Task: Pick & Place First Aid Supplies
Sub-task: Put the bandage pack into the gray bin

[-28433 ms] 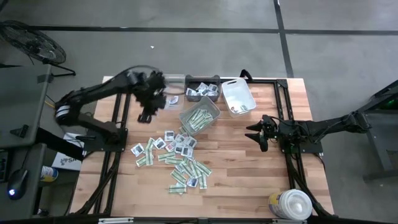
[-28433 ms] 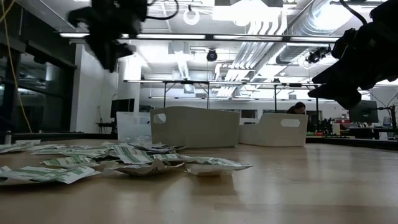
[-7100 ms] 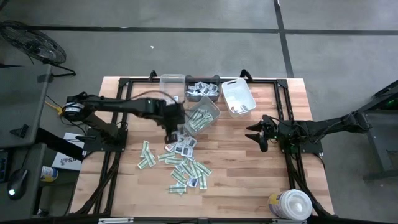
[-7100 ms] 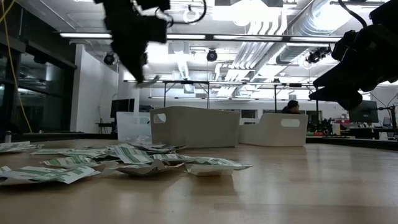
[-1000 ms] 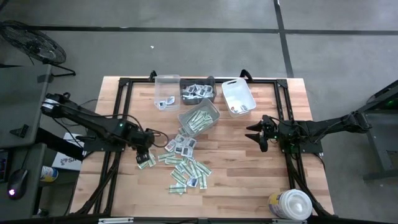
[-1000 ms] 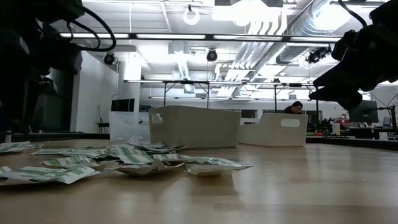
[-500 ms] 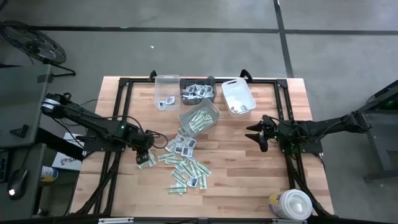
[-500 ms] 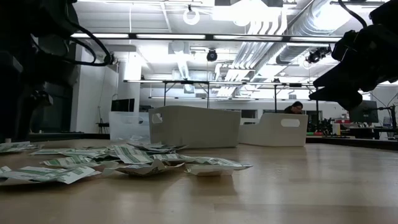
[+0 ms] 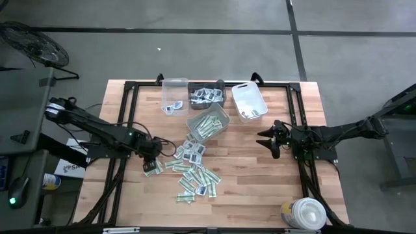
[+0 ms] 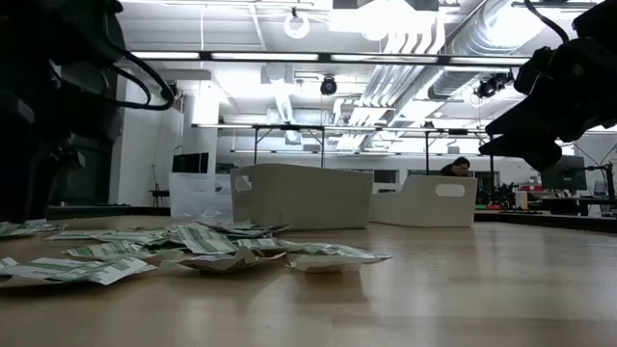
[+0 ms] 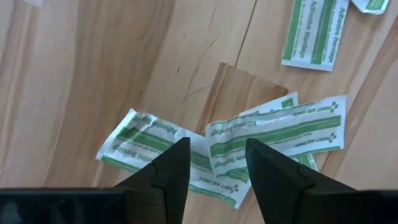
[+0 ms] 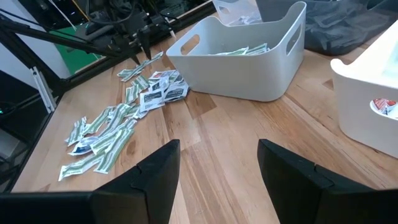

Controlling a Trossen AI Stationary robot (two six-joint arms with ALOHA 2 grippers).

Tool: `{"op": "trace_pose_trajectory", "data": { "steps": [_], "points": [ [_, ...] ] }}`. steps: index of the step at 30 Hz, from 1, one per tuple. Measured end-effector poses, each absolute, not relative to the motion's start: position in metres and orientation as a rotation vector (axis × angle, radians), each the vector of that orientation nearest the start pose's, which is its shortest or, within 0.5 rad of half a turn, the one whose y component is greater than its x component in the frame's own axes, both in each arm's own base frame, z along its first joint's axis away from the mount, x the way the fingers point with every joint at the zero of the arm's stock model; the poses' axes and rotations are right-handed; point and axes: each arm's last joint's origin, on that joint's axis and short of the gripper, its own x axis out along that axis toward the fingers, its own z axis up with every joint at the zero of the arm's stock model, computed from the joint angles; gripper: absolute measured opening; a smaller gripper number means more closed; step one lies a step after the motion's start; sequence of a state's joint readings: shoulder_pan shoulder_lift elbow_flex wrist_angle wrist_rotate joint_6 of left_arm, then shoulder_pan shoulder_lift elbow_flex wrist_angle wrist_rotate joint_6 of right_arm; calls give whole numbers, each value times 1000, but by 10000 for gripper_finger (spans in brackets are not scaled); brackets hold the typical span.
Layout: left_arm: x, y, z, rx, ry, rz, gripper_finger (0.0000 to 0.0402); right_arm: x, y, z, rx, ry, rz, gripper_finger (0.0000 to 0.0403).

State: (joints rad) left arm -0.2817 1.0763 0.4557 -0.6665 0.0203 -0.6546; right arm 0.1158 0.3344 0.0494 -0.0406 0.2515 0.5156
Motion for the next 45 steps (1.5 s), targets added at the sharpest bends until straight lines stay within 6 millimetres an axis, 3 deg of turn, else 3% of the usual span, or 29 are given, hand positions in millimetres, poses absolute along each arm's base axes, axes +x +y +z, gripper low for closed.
{"op": "trace_pose_trajectory", "data": {
  "steps": [12, 24, 28, 45],
  "points": [
    [154, -45, 145, -384, 1313, 169, 144, 113, 6, 148, 451, 278, -214, 208],
    [154, -46, 145, -417, 1317, 155, 15, 113, 6, 148, 451, 278, -214, 208],
    [154, -46, 146, -439, 1311, 163, 7, 113, 6, 148, 451, 278, -213, 208],
    [172, -51, 201, -481, 1140, 102, 1, 113, 6, 148, 451, 277, -213, 208]
  ]
}}
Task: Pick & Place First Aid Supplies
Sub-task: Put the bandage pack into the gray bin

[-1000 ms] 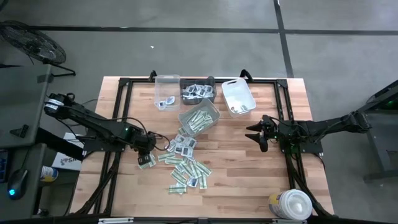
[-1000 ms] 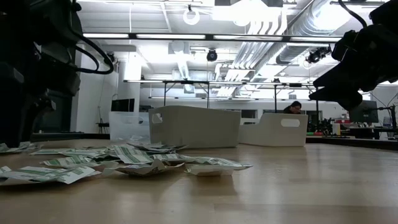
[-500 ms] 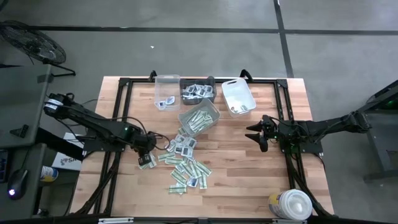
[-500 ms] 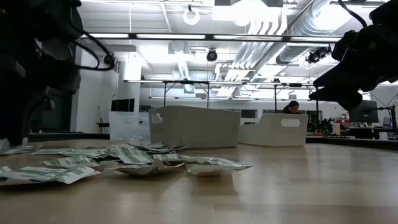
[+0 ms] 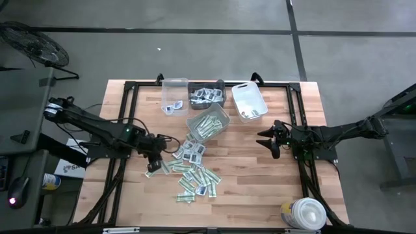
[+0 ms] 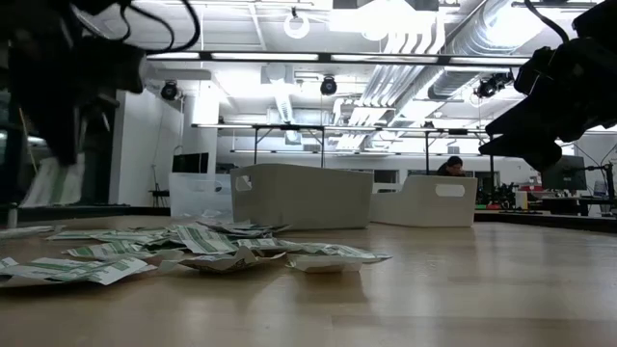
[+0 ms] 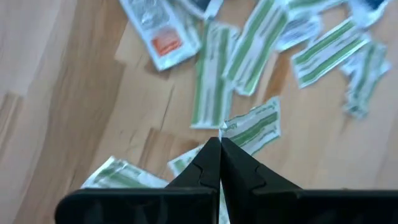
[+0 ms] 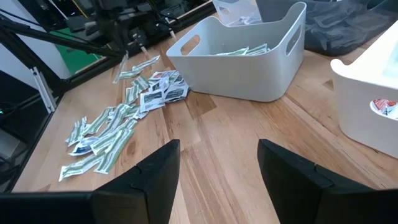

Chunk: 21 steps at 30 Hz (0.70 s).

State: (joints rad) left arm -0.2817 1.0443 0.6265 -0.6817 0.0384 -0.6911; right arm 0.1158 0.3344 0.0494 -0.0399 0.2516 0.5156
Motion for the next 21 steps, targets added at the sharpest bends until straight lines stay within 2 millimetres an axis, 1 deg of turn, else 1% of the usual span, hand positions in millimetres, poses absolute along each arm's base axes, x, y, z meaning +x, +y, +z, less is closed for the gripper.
{"op": "trace_pose_trajectory", "data": {
  "steps": [3, 5, 10, 15, 21],
  "points": [
    [177, -51, 213, -498, 1086, 123, 1, 113, 6, 148, 451, 277, -213, 208],
    [181, -51, 220, -506, 1029, 171, 0, 113, 6, 148, 451, 278, -213, 208],
    [193, -49, 236, -519, 818, 289, 0, 113, 6, 148, 451, 277, -213, 208],
    [200, -45, 243, -484, 644, 420, 0, 113, 6, 148, 451, 278, -213, 208],
    [207, -40, 247, -498, 446, 629, 0, 113, 6, 148, 451, 277, -214, 208]
  ]
}}
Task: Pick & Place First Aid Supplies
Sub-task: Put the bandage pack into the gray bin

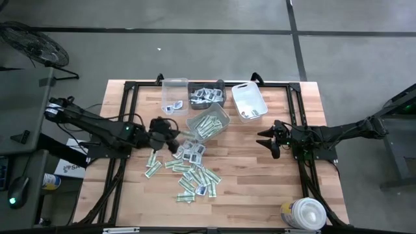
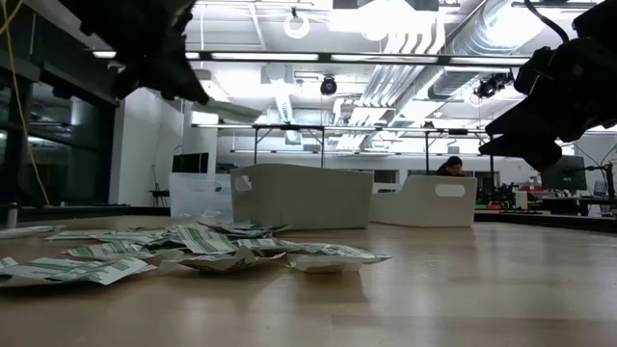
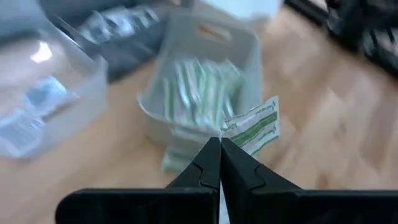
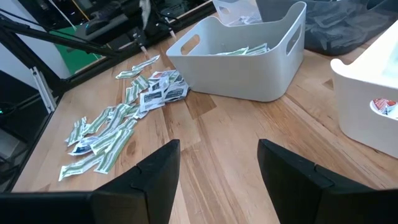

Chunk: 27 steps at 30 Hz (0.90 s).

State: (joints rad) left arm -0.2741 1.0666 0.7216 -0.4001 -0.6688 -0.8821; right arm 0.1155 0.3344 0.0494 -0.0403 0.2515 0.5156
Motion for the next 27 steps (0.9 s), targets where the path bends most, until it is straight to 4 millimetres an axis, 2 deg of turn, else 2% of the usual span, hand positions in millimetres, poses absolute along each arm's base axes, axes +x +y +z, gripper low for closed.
{"op": "trace_pose_trajectory", "data": {
  "steps": [9, 18, 27],
  "points": [
    [243, -10, 238, -506, 305, 766, 0, 113, 6, 148, 451, 277, -213, 208],
    [275, 17, 214, -548, 300, 756, 0, 113, 6, 148, 451, 277, -213, 208],
    [289, 28, 194, -565, 339, 730, 1, 113, 6, 148, 451, 277, -213, 208]
  ]
}}
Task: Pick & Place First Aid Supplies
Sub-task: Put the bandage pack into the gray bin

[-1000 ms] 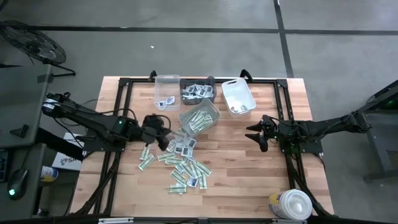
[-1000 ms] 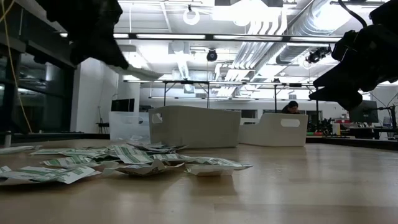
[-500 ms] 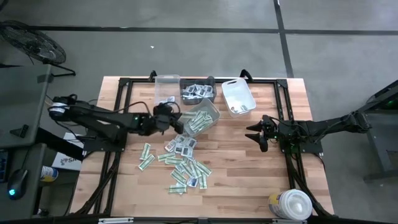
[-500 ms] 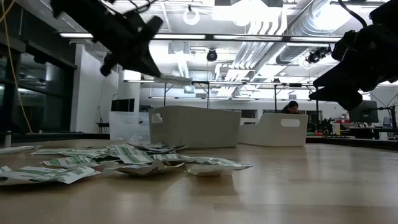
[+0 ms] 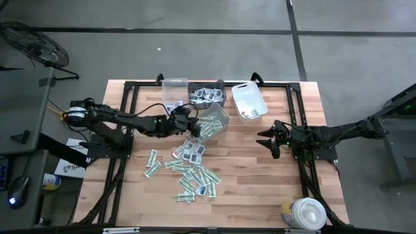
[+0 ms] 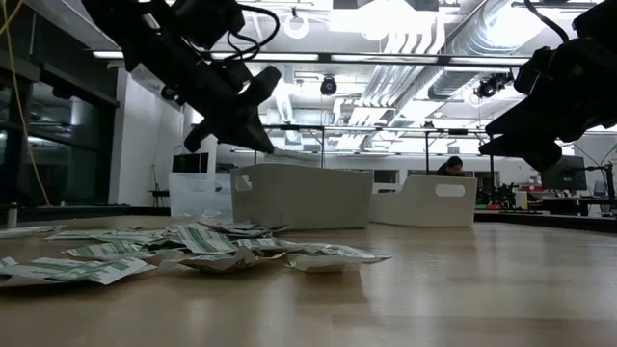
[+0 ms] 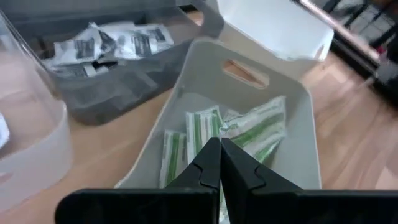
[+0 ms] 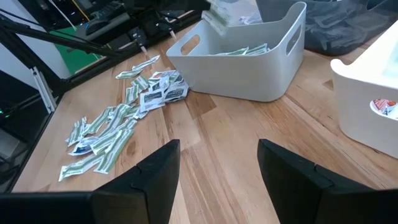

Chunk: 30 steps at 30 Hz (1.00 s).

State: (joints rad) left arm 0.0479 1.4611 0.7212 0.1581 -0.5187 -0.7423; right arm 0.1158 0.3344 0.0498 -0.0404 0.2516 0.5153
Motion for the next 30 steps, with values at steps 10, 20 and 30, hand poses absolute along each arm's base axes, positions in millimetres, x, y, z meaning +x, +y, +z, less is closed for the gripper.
{"op": "trace_pose_trajectory", "data": {
  "steps": [10, 20, 30],
  "points": [
    [289, 29, 193, -529, 359, 723, 58, 113, 6, 148, 451, 277, -214, 208],
    [290, 30, 203, -462, 307, 702, 119, 113, 6, 148, 451, 277, -214, 208],
    [271, 26, 230, -265, 374, 550, 93, 113, 6, 149, 451, 276, -214, 208]
  ]
}}
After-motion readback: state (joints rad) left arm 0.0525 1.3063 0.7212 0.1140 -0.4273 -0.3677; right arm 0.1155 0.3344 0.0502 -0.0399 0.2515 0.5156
